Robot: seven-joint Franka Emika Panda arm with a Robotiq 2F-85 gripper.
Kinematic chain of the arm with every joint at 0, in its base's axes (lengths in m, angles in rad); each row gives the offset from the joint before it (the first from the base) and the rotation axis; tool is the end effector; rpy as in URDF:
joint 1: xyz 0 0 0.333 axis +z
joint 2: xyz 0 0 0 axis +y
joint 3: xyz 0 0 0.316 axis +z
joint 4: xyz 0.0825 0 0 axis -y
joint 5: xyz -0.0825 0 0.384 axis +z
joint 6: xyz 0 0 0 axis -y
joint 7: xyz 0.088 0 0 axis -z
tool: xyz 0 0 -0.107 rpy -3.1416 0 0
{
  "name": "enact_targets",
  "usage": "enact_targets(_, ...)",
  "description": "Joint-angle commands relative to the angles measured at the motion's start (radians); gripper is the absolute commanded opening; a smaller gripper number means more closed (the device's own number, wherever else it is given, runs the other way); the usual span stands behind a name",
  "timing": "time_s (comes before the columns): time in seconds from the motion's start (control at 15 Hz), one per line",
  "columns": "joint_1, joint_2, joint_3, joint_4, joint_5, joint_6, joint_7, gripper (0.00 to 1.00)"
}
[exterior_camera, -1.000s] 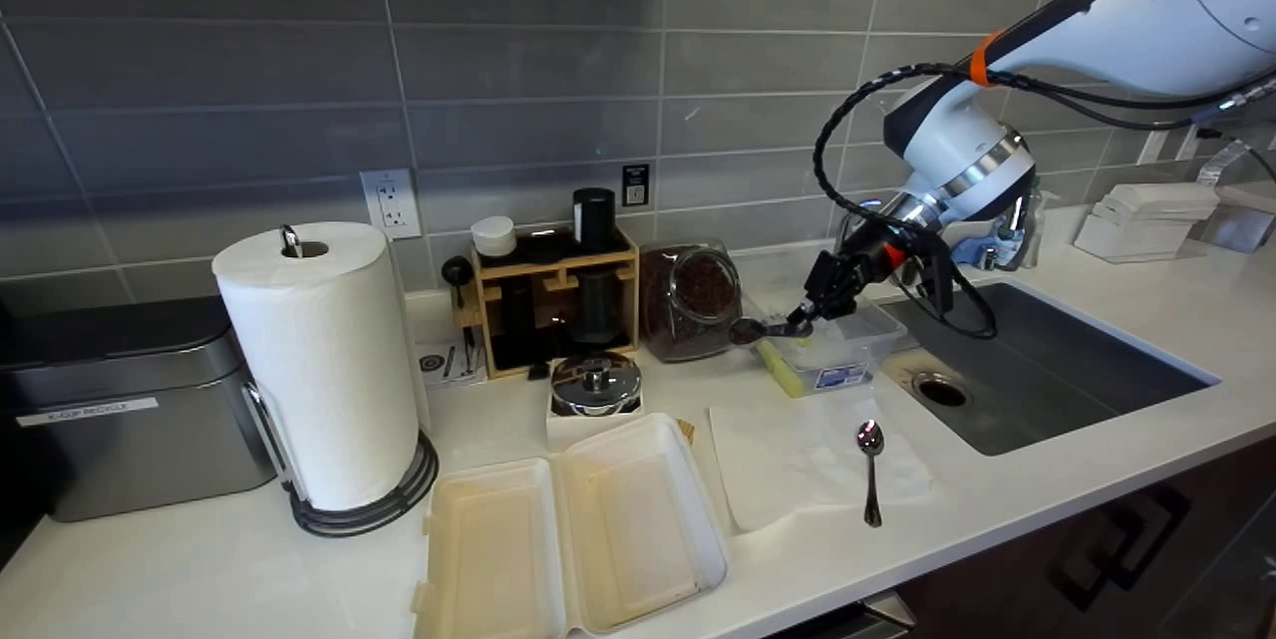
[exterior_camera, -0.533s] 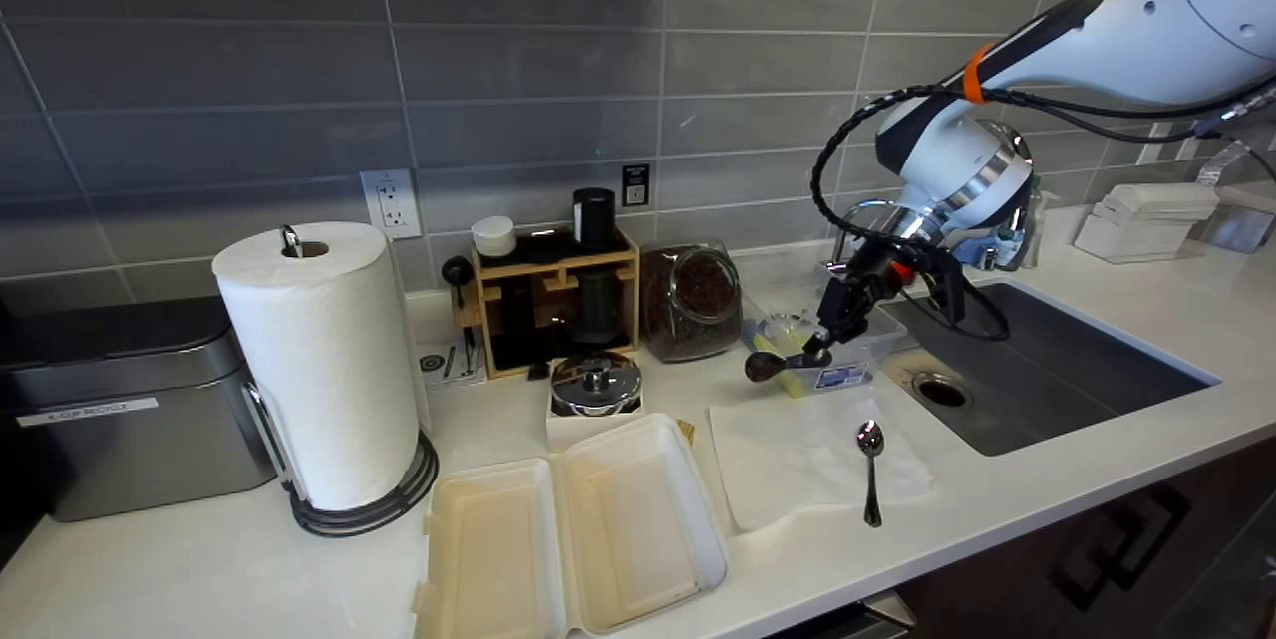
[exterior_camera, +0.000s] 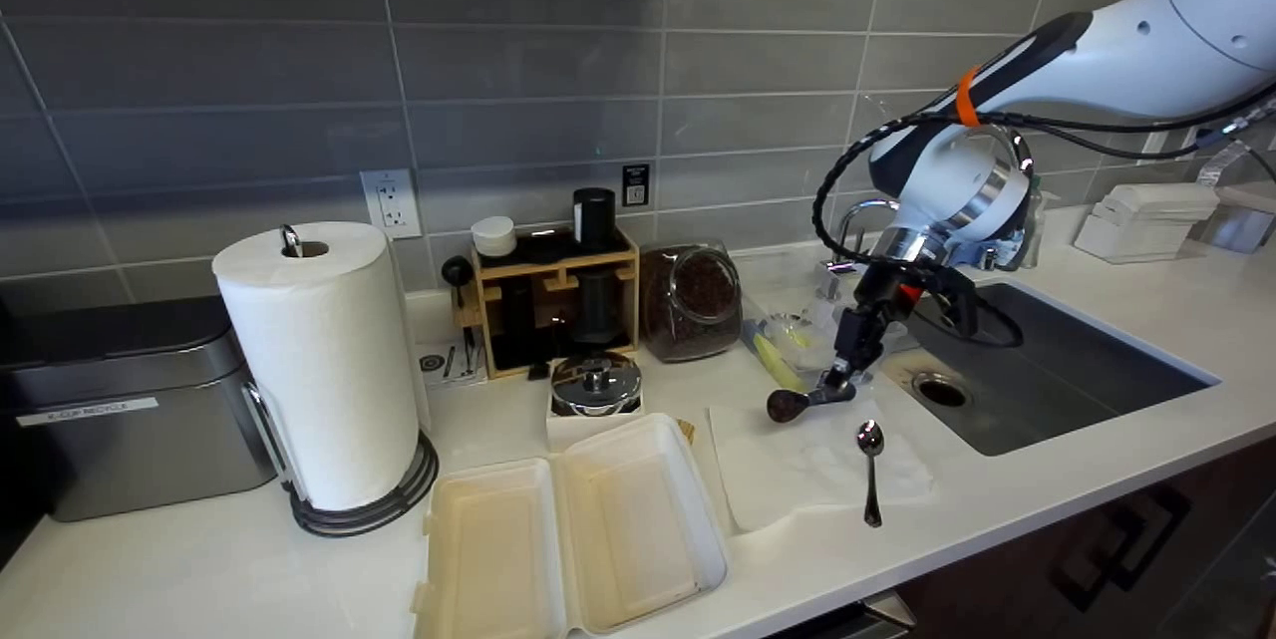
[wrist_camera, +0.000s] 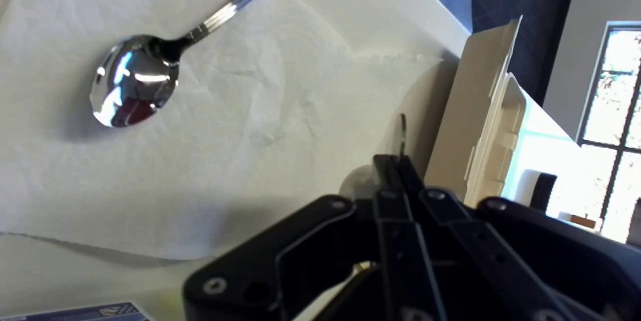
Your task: Take one scoop of coffee grounds using the scooper in the coffee jar, empty the scoop onto the napkin then place the scooper back in the jar
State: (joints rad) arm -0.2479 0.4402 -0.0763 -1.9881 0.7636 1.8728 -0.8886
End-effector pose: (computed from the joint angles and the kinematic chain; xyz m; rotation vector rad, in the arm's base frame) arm 0.5449 -0.1272 0.2228 -2.3410 -0.1361 0.0965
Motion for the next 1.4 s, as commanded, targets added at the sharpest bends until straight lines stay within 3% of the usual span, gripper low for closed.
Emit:
enact_targets(0.0, 0.012, -0.013, -0.009, -0.028, -0.067, 0.019, 0.018, 0.01)
enact_targets(0.8, 0.086, -0.09, 0.035, -0.138, -0.198, 0.3, 0.115, 0.01)
enact_targets(1.33, 0.141, -0.182, 0.054, -0.226, -0.417, 0.461, 0.295, 0.01)
